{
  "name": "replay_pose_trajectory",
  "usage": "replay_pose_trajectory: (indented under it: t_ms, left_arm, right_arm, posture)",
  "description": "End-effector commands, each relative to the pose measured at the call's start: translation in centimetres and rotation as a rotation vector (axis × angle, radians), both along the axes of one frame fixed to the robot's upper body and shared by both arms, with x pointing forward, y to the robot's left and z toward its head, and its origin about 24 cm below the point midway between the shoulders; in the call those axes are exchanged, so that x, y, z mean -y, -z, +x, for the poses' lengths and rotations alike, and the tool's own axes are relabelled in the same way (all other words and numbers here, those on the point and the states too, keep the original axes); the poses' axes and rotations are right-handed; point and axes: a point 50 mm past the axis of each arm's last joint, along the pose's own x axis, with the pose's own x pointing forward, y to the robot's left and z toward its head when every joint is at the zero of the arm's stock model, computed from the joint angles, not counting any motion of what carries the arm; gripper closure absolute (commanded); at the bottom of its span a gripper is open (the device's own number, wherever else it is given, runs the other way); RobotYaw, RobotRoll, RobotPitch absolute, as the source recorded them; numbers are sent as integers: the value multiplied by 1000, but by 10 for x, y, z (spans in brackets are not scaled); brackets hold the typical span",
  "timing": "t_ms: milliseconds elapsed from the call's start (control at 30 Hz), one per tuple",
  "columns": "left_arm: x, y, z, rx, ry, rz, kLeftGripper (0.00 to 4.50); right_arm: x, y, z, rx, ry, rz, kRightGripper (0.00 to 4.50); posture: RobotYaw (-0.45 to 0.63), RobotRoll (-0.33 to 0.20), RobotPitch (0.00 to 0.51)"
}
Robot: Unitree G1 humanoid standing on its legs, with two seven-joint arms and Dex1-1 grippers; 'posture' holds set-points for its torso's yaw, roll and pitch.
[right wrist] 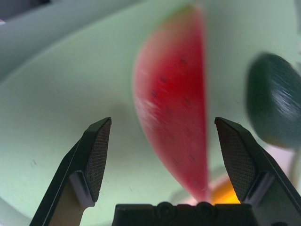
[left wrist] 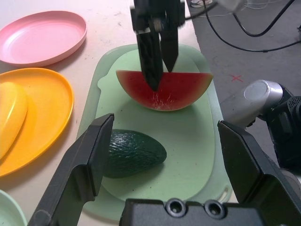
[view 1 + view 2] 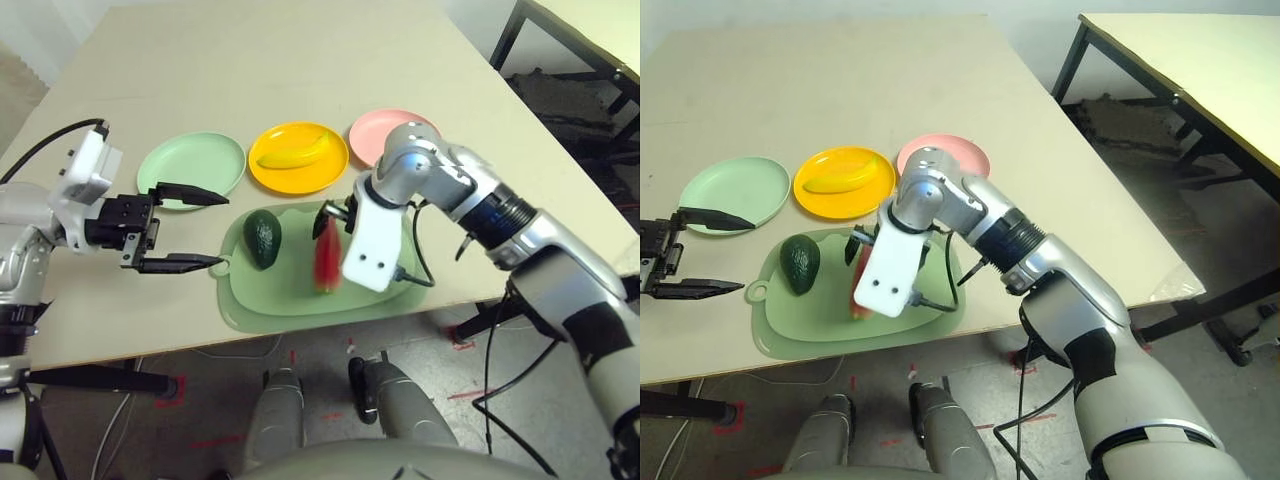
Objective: Place the fruits into color-matched plates.
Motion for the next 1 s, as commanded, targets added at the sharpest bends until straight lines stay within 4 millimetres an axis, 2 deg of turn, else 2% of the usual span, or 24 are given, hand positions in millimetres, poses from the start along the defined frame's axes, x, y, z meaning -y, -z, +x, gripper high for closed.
replay_pose_trajectory:
  t_ms: [33, 167, 567, 667, 800, 833, 1000]
  left_arm:
    - [7, 7, -3, -27, 39, 11, 0]
    - [12, 13, -6, -39, 52, 9, 0]
    - [16, 14, -5, -34, 59, 9, 0]
    - [16, 15, -5, -33, 60, 9, 0]
    - [17, 14, -4, -31, 62, 9, 0]
    - [17, 14, -4, -31, 62, 10, 0]
    - [17, 14, -3, -30, 63, 11, 0]
  right_arm:
    - [1, 9, -2, -7, -1, -37, 60]
    - [-2, 18, -6, -25, 4, -38, 60]
    - [-3, 22, -7, -46, 33, -44, 60]
    - [-2, 23, -8, -58, 47, -50, 634]
    - [-1, 21, -7, -64, 66, -46, 2037]
    - [-1, 21, -7, -65, 69, -46, 2271]
    - [0, 21, -5, -74, 91, -44, 2282]
  posture:
    - [82, 0, 169]
    - [84, 0, 168]
    - [88, 0, 165]
    - [88, 0, 165]
    - [78, 0, 164]
    - [75, 0, 164]
    - [74, 0, 164]
